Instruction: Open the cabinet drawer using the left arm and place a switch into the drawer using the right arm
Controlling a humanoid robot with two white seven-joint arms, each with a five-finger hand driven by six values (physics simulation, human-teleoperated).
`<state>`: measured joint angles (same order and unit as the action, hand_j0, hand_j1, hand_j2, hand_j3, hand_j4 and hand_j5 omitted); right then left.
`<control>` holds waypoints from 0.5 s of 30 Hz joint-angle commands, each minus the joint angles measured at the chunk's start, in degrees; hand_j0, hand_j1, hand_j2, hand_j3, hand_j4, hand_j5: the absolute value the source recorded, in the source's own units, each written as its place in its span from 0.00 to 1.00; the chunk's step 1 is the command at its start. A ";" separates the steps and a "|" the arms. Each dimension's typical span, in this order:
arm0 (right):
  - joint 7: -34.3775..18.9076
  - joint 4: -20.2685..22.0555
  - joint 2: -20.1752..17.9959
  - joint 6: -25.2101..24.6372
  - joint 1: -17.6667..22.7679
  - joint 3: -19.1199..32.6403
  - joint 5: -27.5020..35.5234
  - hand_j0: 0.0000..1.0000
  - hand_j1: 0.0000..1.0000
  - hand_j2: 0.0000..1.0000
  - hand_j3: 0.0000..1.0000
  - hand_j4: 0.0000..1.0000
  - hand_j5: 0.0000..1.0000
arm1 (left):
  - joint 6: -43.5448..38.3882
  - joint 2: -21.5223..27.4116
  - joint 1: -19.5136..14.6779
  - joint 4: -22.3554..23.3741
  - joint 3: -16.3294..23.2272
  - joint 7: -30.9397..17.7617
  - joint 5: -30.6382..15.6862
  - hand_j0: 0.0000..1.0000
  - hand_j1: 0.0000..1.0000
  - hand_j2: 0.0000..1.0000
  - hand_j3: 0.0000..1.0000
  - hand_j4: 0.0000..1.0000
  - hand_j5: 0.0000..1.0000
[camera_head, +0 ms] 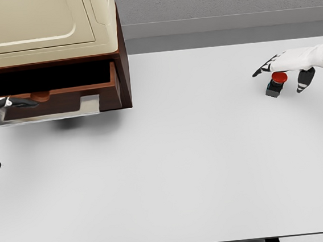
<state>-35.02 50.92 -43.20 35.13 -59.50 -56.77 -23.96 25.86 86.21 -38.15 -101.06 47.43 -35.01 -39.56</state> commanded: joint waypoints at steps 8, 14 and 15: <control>0.02 -1.09 0.23 -0.13 0.00 0.17 -0.03 0.84 0.84 0.84 0.84 0.84 0.84 | 9.14 7.92 0.18 -0.11 8.12 0.01 -3.77 1.00 1.00 1.00 1.00 1.00 1.00; 0.02 -1.44 0.40 -0.13 0.00 0.08 -0.03 0.83 0.83 0.83 0.83 0.83 0.83 | 9.14 11.09 0.44 -0.02 14.71 0.01 -3.60 1.00 1.00 1.00 1.00 1.00 1.00; 0.02 -1.44 0.40 -0.13 0.00 0.08 -0.03 0.83 0.83 0.83 0.83 0.83 0.83 | 9.14 10.91 0.53 -0.02 15.33 0.01 -3.33 1.00 1.00 1.00 1.00 1.00 1.00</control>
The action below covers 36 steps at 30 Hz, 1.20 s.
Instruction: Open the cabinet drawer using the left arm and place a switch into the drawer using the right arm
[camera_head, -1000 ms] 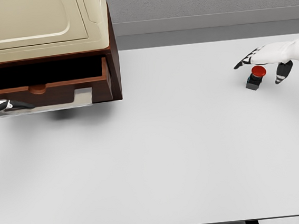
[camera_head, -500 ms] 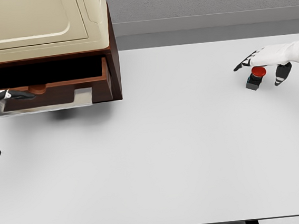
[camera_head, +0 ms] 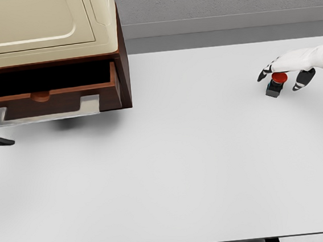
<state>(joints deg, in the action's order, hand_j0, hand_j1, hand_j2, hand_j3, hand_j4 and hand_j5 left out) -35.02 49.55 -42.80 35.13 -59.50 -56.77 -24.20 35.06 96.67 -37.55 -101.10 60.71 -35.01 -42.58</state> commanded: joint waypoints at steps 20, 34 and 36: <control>0.02 -0.95 0.18 -0.13 0.00 -0.01 0.30 0.63 0.63 0.63 0.63 0.63 0.63 | -0.06 -15.37 0.11 0.03 1.07 0.01 5.23 1.00 1.00 1.00 1.00 1.00 1.00; 0.02 -0.95 0.70 -0.13 0.00 0.70 0.91 0.48 0.48 0.48 0.48 0.48 0.48 | -0.06 -18.01 0.19 0.03 1.07 0.01 10.94 1.00 1.00 1.00 1.00 1.00 1.00; 0.02 -0.95 0.79 -0.13 0.00 0.79 1.00 0.48 0.48 0.48 0.48 0.48 0.48 | -0.06 -18.01 0.19 0.03 1.07 0.01 10.94 1.00 1.00 1.00 1.00 1.00 1.00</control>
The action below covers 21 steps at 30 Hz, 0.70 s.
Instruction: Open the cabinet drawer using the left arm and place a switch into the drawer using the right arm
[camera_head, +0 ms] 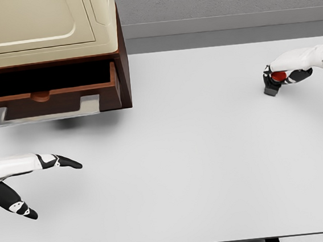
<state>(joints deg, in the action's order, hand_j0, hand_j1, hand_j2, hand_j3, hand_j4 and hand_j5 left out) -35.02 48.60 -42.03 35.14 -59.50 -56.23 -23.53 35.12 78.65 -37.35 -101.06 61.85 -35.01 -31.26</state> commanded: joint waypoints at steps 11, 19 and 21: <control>0.02 1.68 2.03 -0.14 -0.53 4.81 0.51 0.41 0.41 0.41 0.41 0.41 0.41 | -0.12 0.10 0.00 -0.01 -0.06 0.01 -0.29 1.00 1.00 1.00 1.00 1.00 1.00; 0.02 6.59 5.38 -0.14 -2.11 6.66 0.60 0.41 0.41 0.41 0.41 0.41 0.41 | -0.12 -0.08 0.00 -0.01 -0.06 0.01 -0.29 1.00 1.00 1.00 1.00 1.00 1.00; 0.02 10.28 5.55 -0.14 -2.20 6.66 0.60 0.41 0.41 0.41 0.41 0.41 0.41 | -0.12 -0.08 0.00 -0.01 -0.06 0.01 -0.29 1.00 1.00 1.00 1.00 1.00 1.00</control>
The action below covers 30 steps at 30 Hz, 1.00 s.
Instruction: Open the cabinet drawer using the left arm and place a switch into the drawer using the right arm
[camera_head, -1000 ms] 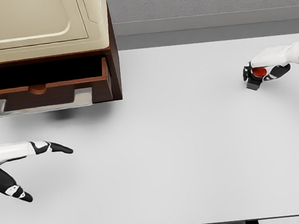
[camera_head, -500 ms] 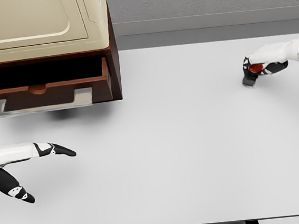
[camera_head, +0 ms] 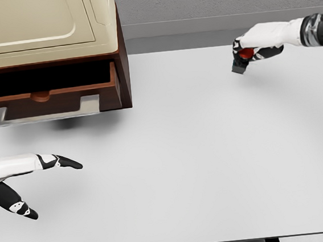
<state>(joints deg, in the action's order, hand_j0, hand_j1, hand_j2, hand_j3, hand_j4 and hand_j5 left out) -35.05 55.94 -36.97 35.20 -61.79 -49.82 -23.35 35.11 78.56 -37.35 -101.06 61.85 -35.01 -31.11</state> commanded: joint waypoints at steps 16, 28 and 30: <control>0.05 21.05 2.43 -0.20 -2.20 -0.10 2.87 0.43 0.43 0.43 0.43 0.43 0.43 | -0.11 0.02 0.00 -0.01 -0.06 0.01 -0.45 1.00 1.00 1.00 1.00 1.00 1.00; 0.05 22.90 8.58 -0.20 -5.45 -2.03 2.87 0.43 0.43 0.43 0.43 0.43 0.43 | -0.11 0.02 0.00 -0.01 -0.06 0.01 -0.45 1.00 1.00 1.00 1.00 1.00 1.00; 0.05 23.87 9.38 -0.20 -5.89 -3.35 2.87 0.43 0.43 0.43 0.43 0.43 0.43 | -0.11 0.02 0.00 -0.01 -0.06 0.01 -0.45 1.00 1.00 1.00 1.00 1.00 1.00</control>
<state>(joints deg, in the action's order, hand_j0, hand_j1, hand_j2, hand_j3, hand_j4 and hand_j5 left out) -35.08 79.13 -28.50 35.25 -67.68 -52.32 -20.89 35.11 78.54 -37.35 -101.06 61.85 -35.01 -31.10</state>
